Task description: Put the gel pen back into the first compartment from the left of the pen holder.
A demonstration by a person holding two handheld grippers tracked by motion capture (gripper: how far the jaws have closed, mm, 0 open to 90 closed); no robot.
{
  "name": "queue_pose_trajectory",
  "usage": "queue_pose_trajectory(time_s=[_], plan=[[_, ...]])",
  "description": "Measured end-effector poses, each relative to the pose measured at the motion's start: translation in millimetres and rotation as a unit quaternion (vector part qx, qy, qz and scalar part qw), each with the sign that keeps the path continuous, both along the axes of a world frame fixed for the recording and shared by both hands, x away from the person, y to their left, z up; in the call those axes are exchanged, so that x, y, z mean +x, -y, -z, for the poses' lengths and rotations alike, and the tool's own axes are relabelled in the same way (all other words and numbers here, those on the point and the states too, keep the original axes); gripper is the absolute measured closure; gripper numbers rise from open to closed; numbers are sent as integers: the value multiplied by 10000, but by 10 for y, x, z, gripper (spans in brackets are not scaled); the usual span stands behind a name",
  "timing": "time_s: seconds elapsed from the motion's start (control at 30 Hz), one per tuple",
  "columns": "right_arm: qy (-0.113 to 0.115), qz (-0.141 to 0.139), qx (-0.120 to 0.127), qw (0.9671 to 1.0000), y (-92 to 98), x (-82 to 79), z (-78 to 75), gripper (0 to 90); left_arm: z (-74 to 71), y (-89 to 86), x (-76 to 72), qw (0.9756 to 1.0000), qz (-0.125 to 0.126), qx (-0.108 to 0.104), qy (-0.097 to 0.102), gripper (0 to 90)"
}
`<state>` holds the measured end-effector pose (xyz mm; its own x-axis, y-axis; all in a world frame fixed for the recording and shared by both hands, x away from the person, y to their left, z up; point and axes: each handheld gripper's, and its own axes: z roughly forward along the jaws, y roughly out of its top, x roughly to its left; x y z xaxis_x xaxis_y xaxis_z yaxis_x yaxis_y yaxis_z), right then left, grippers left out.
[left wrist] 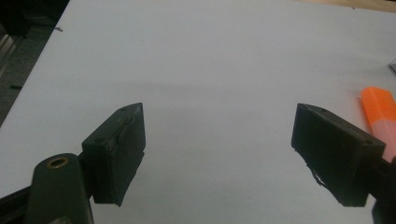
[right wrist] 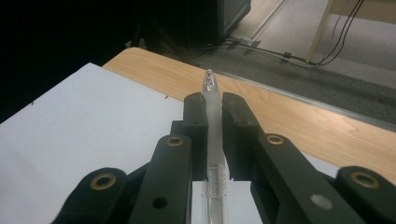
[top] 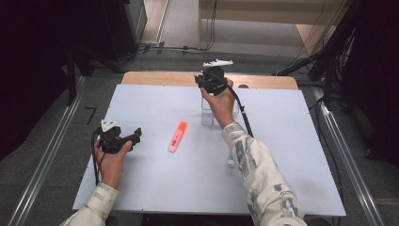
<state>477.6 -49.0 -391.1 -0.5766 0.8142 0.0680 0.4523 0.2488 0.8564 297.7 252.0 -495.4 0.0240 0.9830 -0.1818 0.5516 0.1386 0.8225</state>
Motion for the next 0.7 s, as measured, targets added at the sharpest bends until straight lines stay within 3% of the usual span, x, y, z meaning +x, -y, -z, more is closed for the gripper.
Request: queue_pose_trajectory(time_s=[0.33, 0.7], plan=[[-29, 69, 50, 10000, 23, 50, 8, 780, 1, -6, -2, 10000, 5, -8, -2, 185], [37, -39, 79, 10000, 78, -100, -4, 780, -7, -13, -10, 10000, -1, 6, 11, 185]])
